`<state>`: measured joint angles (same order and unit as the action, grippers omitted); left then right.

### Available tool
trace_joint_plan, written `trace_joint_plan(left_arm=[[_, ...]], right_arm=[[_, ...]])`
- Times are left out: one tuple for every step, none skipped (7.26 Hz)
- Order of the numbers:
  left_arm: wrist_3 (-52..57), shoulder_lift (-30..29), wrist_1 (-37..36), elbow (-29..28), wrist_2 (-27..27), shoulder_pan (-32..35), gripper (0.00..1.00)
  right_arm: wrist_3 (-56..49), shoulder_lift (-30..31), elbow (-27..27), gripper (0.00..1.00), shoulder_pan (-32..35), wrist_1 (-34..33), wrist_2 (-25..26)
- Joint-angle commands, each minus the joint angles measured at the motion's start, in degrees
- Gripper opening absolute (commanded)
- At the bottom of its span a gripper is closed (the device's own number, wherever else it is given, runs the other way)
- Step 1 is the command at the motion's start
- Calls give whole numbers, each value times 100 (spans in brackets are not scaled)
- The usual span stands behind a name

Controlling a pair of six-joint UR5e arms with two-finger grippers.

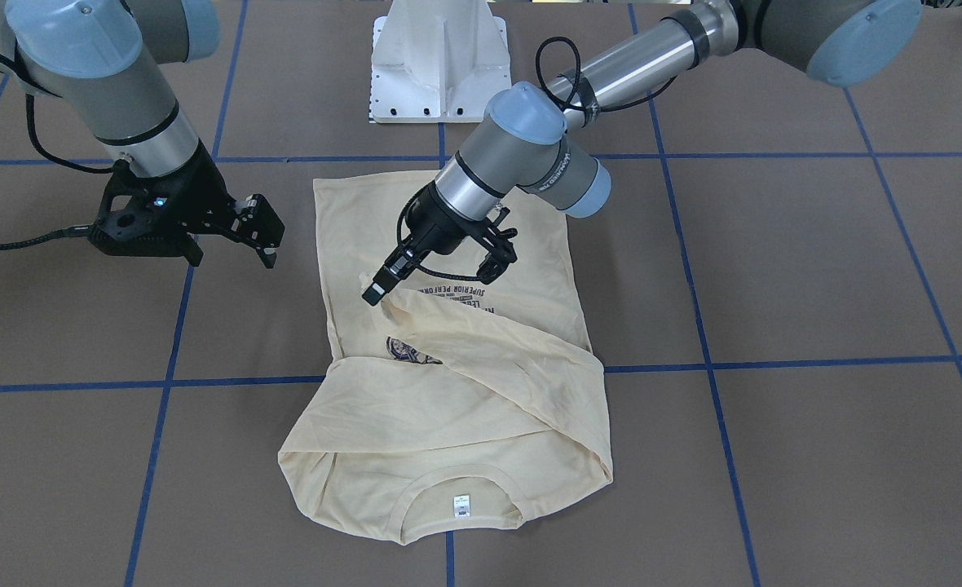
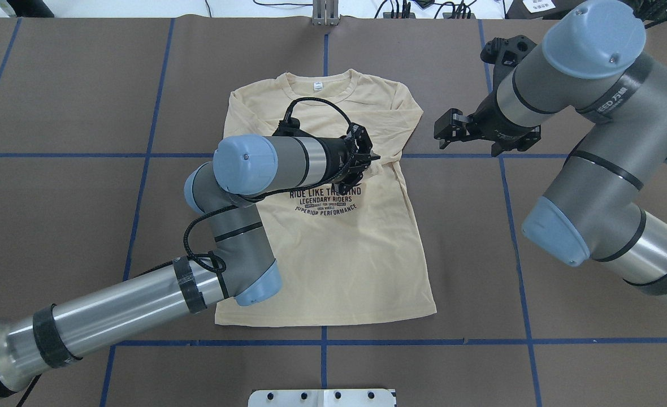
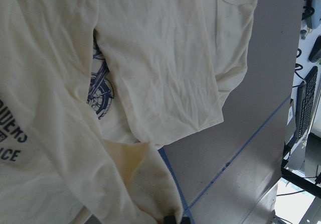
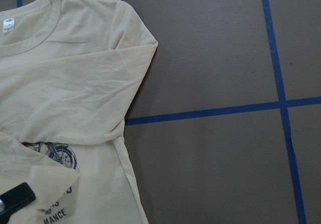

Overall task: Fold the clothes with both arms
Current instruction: 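Lay the sleeve diagonally across the shirt and release with the left gripper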

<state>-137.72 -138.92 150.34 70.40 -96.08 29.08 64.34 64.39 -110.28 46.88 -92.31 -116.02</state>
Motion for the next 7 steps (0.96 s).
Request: trace_joint_plan(left_arm=[[420, 40, 65, 105, -8, 1, 100], [743, 197, 40, 428, -69, 36, 100], [903, 686, -22, 1075, -226, 45, 100], [1209, 1187, -196, 1708, -532, 141, 100], [1526, 1505, -781, 2289, -561, 151, 100], [2007, 1778, -1518, 2860, -570, 151, 100], [2413, 2103, -1943, 3353, -562, 151, 100]], right_arm=[[0, 12, 15, 100, -3, 11, -9], [9, 12, 15, 100, -3, 12, -61], [26, 12, 24, 100, -55, 12, -70], [113, 3, 7, 100, -186, 20, -70], [123, 3, -28, 100, -301, 20, -70], [306, -5, -63, 100, -441, 20, -70], [560, 21, -159, 100, -634, 29, -44]])
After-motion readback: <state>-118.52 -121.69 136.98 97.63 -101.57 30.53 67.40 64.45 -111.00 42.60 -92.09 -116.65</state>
